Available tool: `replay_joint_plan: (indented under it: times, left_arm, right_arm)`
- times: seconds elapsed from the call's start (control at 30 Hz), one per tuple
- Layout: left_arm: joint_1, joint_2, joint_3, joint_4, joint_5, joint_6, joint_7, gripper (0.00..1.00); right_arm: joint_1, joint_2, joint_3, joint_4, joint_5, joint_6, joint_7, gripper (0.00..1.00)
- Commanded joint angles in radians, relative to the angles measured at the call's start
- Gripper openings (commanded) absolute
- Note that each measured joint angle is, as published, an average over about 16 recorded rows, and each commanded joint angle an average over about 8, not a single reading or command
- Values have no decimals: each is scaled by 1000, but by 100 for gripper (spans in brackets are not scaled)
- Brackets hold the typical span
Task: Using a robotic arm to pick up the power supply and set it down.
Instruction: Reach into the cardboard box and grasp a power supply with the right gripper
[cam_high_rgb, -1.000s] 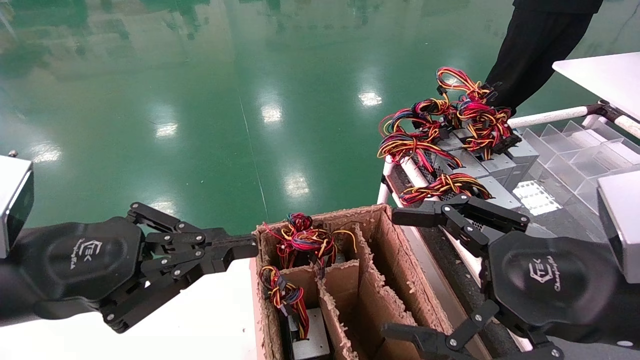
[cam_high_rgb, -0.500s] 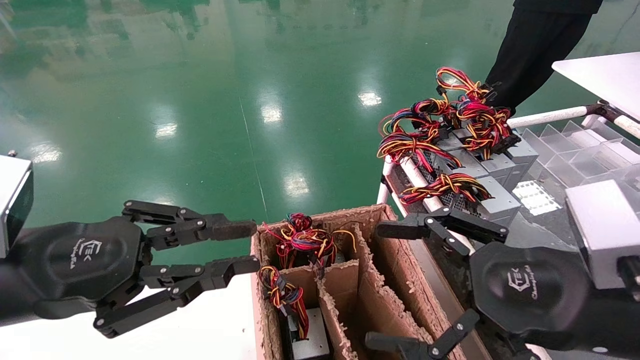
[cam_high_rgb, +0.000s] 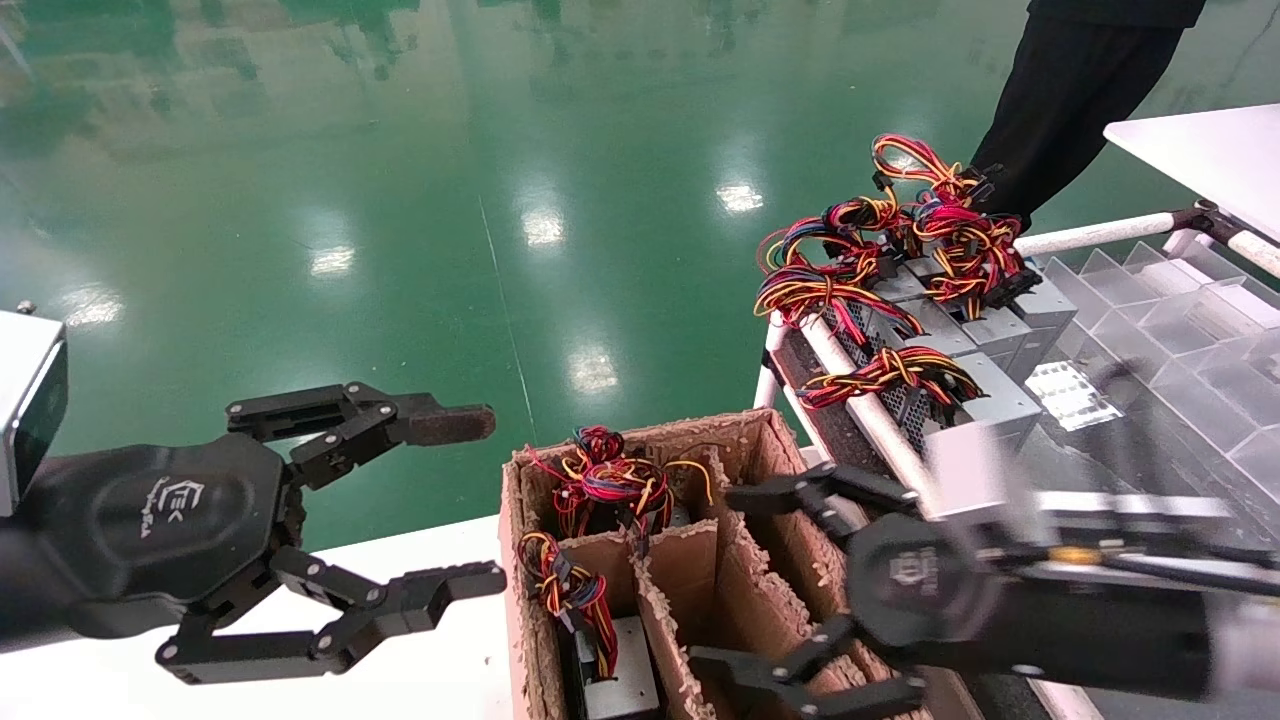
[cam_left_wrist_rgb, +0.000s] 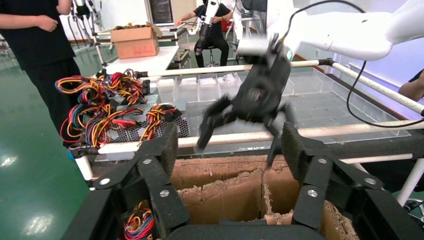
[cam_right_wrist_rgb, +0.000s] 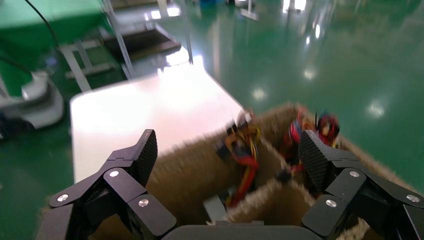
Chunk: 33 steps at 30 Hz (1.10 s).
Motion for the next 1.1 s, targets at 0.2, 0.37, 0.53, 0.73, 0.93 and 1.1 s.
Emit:
replay_joint_plan:
  times: [0.2, 0.37, 0.53, 0.73, 0.93, 1.1]
  left_arm:
    - [0, 0, 0, 0, 0, 0, 0, 100]
    - [0, 0, 0, 0, 0, 0, 0, 100]
    - [0, 0, 0, 0, 0, 0, 0, 100]
    - [0, 0, 0, 0, 0, 0, 0, 100]
    - [0, 0, 0, 0, 0, 0, 0, 100]
    - [0, 0, 0, 0, 0, 0, 0, 100]
  right_arm:
    - [46, -102, -80, -25, -179, 63, -70, 100]
    - [45, -154, -108, 7, -264, 122, -139, 100]
    - [27, -187, -114, 35, -306, 186, -178, 87]
    - [19, -223, -117, 32, -324, 226, -201, 12]
    - [27, -253, -136, 13, -347, 229, -209, 0]
    - [32, -271, -150, -3, -366, 230, -214, 0]
